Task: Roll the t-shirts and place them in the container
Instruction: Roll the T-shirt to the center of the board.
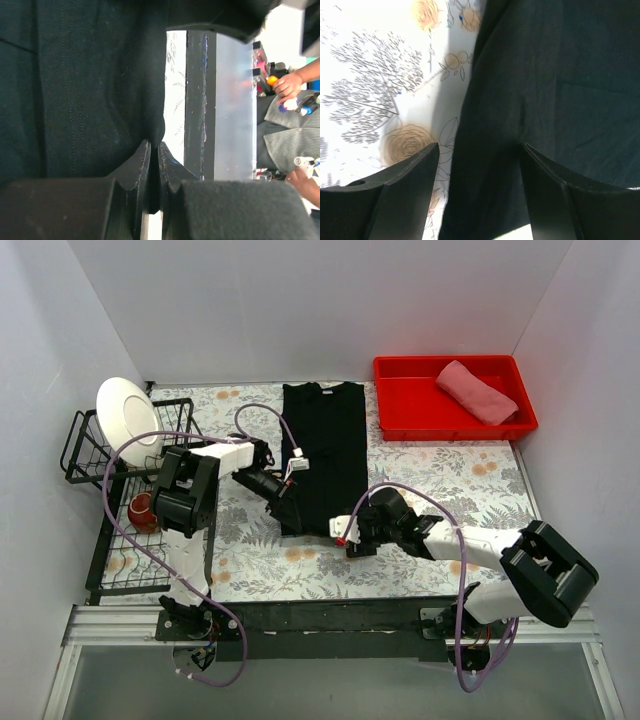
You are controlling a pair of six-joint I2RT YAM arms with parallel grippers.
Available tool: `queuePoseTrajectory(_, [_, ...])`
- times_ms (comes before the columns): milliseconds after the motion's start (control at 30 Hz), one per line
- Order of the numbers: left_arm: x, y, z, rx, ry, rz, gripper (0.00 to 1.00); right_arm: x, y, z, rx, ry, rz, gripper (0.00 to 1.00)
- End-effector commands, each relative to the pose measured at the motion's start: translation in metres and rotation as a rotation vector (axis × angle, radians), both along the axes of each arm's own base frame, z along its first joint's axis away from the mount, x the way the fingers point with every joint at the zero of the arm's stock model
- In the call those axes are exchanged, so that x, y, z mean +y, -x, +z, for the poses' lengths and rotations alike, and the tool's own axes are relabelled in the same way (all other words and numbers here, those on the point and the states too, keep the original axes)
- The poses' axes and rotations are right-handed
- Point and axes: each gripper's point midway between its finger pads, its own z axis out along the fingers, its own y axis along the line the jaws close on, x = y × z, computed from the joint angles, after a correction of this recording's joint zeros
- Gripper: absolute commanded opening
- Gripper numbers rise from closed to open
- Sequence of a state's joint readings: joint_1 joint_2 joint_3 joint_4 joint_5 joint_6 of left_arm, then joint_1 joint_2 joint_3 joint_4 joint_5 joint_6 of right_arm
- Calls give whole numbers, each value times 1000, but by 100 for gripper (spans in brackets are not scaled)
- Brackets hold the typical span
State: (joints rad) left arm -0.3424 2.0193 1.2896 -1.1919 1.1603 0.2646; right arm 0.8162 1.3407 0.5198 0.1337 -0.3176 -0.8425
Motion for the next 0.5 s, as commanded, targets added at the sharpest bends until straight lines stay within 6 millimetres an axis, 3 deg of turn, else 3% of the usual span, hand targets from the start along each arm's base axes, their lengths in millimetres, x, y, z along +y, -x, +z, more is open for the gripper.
queuePoseTrajectory(0, [0,-12,20,7,73,39,0,9,-29,5,-159,-23,-49,65])
queuePoseTrajectory(33, [3,-13,20,5,72,47,0,9,-34,4,-179,-15,-56,60])
queuePoseTrajectory(67, [4,-12,21,2,72,48,0,7,-39,-1,-193,7,-73,44])
queuePoseTrajectory(100, [7,-11,20,-4,63,49,0,8,-42,0,-201,8,-78,34])
queuePoseTrajectory(167, [11,-11,18,-29,49,51,12,10,-50,5,-203,17,-99,14])
queuePoseTrajectory(200, [11,-14,19,-81,38,69,28,11,-49,7,-184,15,-94,11])
queuePoseTrajectory(233, [16,-18,13,-135,-14,81,38,17,-51,17,-174,-3,-84,8])
queuePoseTrajectory(300, [17,-31,25,-335,-18,147,52,16,-35,14,-92,12,-47,3])
queuePoseTrajectory(400, [21,-56,38,-619,-38,203,57,12,-23,13,-11,34,-39,1])
queuePoseTrajectory(433, [20,-49,49,-731,-31,197,58,12,-20,12,2,39,-37,1])
queuePoseTrajectory(467, [25,-58,49,-802,-76,247,62,12,-20,13,13,42,-37,1])
